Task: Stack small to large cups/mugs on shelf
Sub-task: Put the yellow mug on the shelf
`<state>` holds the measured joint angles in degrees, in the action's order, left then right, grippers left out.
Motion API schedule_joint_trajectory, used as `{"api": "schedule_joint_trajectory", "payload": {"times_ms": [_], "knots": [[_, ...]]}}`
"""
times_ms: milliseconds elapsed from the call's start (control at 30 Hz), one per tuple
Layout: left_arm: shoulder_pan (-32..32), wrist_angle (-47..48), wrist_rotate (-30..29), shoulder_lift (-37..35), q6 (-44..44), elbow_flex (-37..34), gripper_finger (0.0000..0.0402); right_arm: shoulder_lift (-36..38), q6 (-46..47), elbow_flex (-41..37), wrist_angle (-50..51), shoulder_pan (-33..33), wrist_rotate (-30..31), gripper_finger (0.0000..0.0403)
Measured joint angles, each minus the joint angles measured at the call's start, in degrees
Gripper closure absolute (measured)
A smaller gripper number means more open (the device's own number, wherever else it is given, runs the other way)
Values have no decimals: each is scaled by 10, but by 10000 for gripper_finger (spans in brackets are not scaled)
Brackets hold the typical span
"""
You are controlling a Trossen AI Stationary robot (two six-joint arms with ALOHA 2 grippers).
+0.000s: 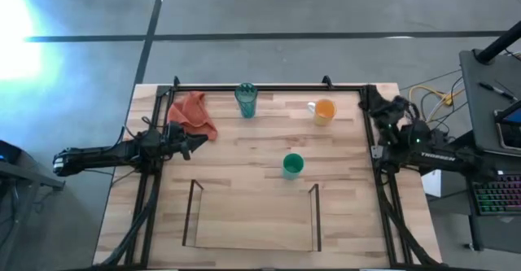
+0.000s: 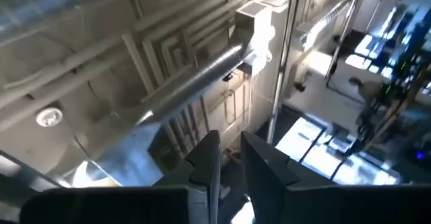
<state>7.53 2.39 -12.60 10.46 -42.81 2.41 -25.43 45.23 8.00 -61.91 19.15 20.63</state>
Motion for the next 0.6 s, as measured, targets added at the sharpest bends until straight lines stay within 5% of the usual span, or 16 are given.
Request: {"api": "schedule_joint_trajectory", "payload": {"times_ms": [100, 200, 400, 467, 600], "knots": [[0, -31, -1, -1, 0, 0, 323, -48, -50, 100, 148, 0, -39, 349], [0, -84, -2, -1, 0, 0, 323, -102, -106, 232, 432, 3, -28, 349], [0, -141, -56, -1, 57, 0, 323, -240, -172, 514, 955, 27, 237, 349], [0, -163, -78, -1, 27, 0, 323, -284, -160, 590, 1043, 27, 292, 349], [0, -172, -104, -1, -60, 0, 323, -359, -131, 704, 1150, 56, 236, 349]]}}
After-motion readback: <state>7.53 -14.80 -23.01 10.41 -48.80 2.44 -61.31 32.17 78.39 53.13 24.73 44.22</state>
